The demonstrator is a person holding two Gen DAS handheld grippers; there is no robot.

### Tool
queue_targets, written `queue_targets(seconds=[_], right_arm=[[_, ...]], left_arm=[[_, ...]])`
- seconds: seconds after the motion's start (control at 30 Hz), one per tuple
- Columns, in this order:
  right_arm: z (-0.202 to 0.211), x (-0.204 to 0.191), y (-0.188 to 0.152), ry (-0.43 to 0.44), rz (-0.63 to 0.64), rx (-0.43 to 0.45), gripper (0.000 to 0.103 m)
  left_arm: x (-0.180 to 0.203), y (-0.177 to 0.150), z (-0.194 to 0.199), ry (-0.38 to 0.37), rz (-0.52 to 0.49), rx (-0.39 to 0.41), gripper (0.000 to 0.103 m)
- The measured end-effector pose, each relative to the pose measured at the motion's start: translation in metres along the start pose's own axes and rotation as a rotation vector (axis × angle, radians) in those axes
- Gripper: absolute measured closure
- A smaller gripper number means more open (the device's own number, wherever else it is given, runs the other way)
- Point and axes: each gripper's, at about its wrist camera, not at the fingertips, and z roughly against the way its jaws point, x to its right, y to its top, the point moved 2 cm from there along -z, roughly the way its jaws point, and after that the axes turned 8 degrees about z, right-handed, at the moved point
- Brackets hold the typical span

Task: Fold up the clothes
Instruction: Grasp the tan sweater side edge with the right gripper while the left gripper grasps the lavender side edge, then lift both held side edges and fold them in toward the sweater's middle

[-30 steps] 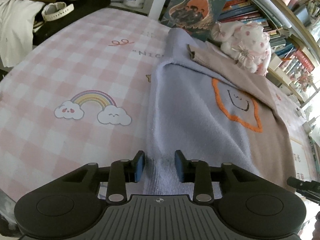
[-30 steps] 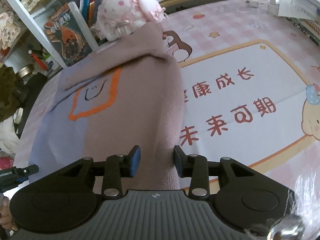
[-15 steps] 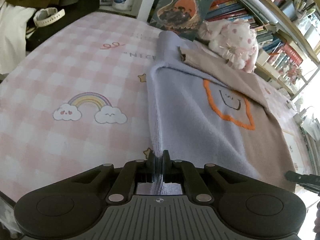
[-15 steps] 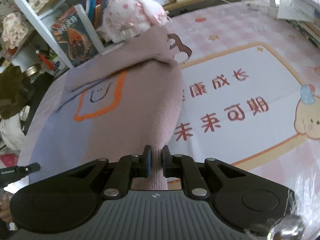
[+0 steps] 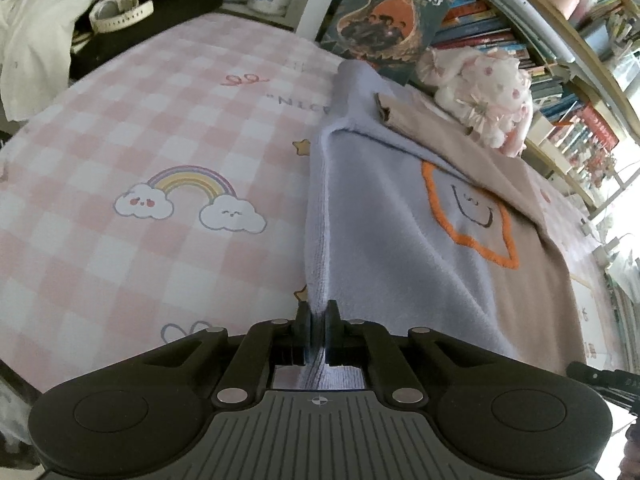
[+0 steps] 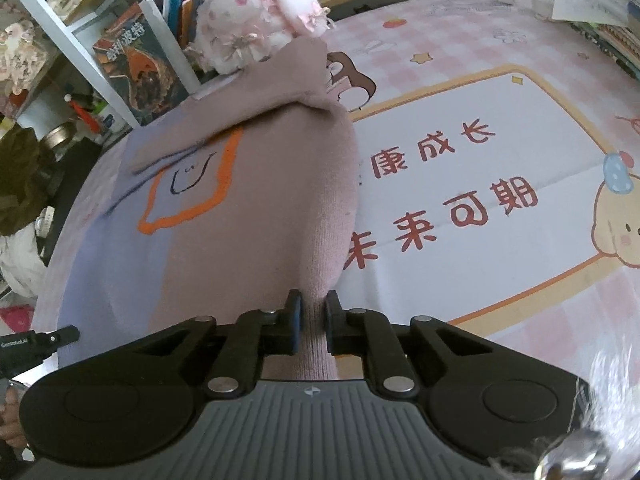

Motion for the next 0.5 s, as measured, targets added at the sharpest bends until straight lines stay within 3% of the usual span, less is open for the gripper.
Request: queue_targets(seconds=[0.5], right_arm=[[0.033, 0.008, -0.026, 0.036, 0.014, -0.017, 0.093]], left_arm=[[-0.008, -0.039, 0.035, -0.017, 0.058, 0.004, 0.099]])
